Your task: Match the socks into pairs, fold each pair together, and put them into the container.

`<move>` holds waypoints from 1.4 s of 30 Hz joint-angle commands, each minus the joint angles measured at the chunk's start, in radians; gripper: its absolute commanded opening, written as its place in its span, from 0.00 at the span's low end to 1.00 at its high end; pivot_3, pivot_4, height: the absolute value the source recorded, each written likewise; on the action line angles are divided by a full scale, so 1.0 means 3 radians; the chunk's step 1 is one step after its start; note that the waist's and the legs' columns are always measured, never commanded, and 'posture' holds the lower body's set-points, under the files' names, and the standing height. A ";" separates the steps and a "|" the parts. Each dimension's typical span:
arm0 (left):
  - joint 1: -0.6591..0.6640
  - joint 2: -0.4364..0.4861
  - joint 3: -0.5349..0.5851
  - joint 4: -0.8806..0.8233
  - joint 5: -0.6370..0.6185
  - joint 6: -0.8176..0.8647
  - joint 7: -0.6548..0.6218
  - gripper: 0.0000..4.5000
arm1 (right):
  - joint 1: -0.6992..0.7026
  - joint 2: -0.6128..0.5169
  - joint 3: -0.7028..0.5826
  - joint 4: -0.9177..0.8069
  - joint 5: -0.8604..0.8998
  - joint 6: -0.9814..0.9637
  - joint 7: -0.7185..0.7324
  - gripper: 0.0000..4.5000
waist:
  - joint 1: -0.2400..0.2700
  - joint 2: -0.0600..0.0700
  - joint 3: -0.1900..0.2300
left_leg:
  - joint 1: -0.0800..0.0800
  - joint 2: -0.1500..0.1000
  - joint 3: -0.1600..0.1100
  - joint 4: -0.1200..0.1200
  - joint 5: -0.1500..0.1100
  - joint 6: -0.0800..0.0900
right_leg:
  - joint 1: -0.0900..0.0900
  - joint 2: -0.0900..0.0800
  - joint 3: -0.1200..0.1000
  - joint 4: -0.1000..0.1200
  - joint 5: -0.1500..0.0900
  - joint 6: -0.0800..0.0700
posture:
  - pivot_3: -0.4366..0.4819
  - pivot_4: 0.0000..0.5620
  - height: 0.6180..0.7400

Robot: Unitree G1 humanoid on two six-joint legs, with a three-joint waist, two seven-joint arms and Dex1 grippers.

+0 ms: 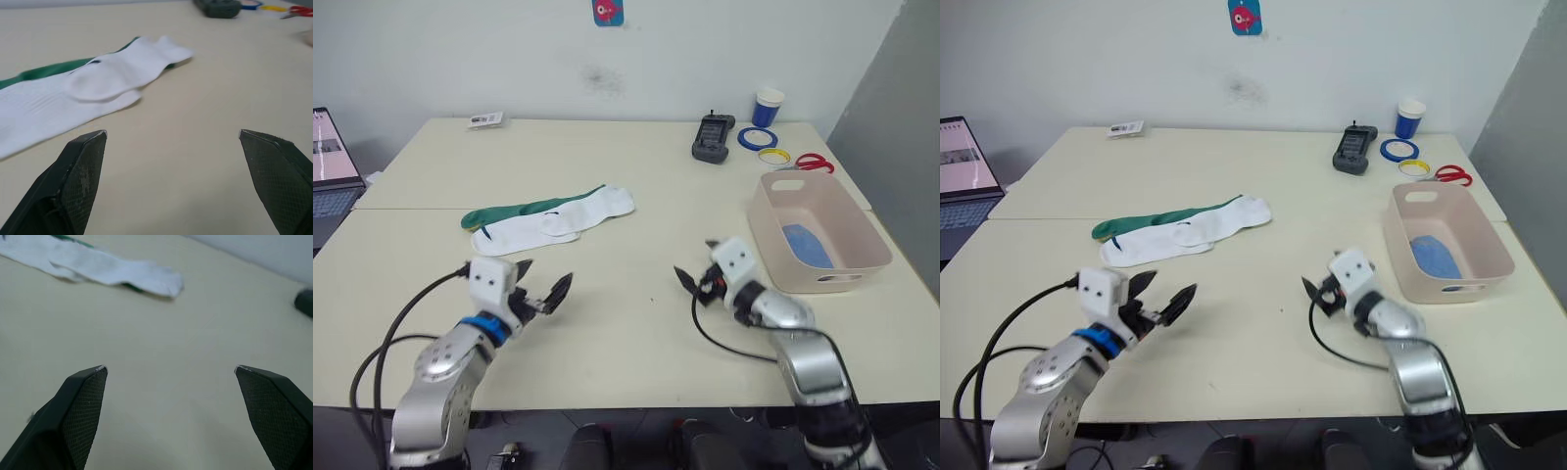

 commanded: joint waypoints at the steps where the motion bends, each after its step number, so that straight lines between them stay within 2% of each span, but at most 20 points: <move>1: 0.0363 -0.0138 0.0092 -0.0122 0.0060 -0.0279 0.0105 1.00 | 0.0170 0.0082 -0.0002 -0.0361 0.0039 -0.0059 -0.0183 0.99 | -0.0032 -0.0004 -0.0004 | 0.0003 0.0001 0.0000 0.0000 0.0000 0.0000 | 0.0002 0.0000 0.0001 0.0000 0.0000 0.0000 | 0.48 0.27 1.00; 6: 0.0675 -0.0242 0.0125 -0.0182 0.0008 -0.0378 0.0163 1.00 | 0.0328 0.0040 0.0038 -0.0447 0.0015 -0.0064 -0.0228 0.99 | -0.0029 -0.0017 -0.0012 | 0.0006 0.0003 -0.0006 -0.0002 -0.0001 0.0001 | 0.0002 0.0019 -0.0002 -0.0001 0.0000 -0.0004 | 0.48 0.27 1.00; 14: 0.0461 -0.0129 0.0142 -0.0111 -0.0035 -0.0285 0.0207 1.00 | 0.0158 -0.0114 0.0039 -0.0372 0.0103 -0.0003 -0.0090 0.99 | -0.0025 -0.0020 -0.0013 | 0.0004 0.0001 -0.0007 -0.0004 -0.0001 0.0002 | 0.0002 0.0027 0.0001 -0.0002 -0.0001 -0.0009 | 0.48 0.27 1.00; 19: -0.0170 0.0261 0.0193 0.0263 -0.0109 -0.0049 0.0096 1.00 | -0.0289 -0.0362 0.0162 -0.0241 0.0253 0.0077 0.0312 0.99 | -0.0025 -0.0020 -0.0013 | 0.0005 0.0000 -0.0008 -0.0004 -0.0001 0.0002 | 0.0003 0.0031 -0.0004 0.0000 -0.0001 -0.0010 | 0.48 0.27 1.00; 24: -0.1021 0.0569 0.0107 0.1032 -0.0075 0.0150 0.0040 1.00 | -0.0891 -0.0417 0.0167 0.0049 0.0358 0.0279 0.0465 0.99 | -0.0022 -0.0022 -0.0014 | 0.0002 0.0000 -0.0010 -0.0003 -0.0001 0.0002 | 0.0003 0.0037 -0.0002 -0.0003 -0.0001 -0.0010 | 0.48 0.27 1.00; 26: -0.1384 0.0615 0.0043 0.1413 -0.0073 0.0269 0.0013 1.00 | -0.1138 -0.0399 0.0140 0.0203 0.0376 0.0326 0.0463 0.99 | -0.0020 -0.0024 -0.0013 | -0.0001 0.0000 -0.0008 -0.0003 -0.0001 0.0002 | 0.0002 0.0037 -0.0005 -0.0003 0.0000 -0.0009 | 0.48 0.27 1.00; 29: -0.1850 0.0573 -0.0084 0.2056 0.0081 0.0165 0.0055 1.00 | -0.1342 -0.0389 0.0109 0.0354 0.0392 0.0310 0.0432 0.99 | -0.0019 -0.0025 -0.0013 | -0.0001 -0.0001 -0.0007 -0.0002 -0.0001 0.0002 | 0.0003 0.0037 -0.0006 -0.0003 0.0000 -0.0009 | 0.48 0.27 1.00; 35: -0.2178 0.0429 -0.0254 0.2602 0.0168 0.0067 -0.0024 1.00 | -0.1288 -0.0430 0.0126 0.0300 0.0411 0.0302 0.0396 0.99 | -0.0018 -0.0026 -0.0014 | -0.0005 -0.0001 -0.0007 -0.0003 -0.0001 0.0002 | 0.0000 0.0030 -0.0002 -0.0003 0.0006 -0.0020 | 0.48 0.27 1.00; 42: -0.2342 0.0341 -0.0360 0.2933 0.0271 -0.0200 -0.0102 1.00 | -0.1185 -0.0476 0.0108 0.0150 0.0427 0.0378 0.0342 0.99 | -0.0021 -0.0026 -0.0014 | -0.0004 0.0000 -0.0006 -0.0003 -0.0001 0.0002 | -0.0001 0.0031 -0.0010 0.0001 0.0006 -0.0018 | 0.48 0.27 1.00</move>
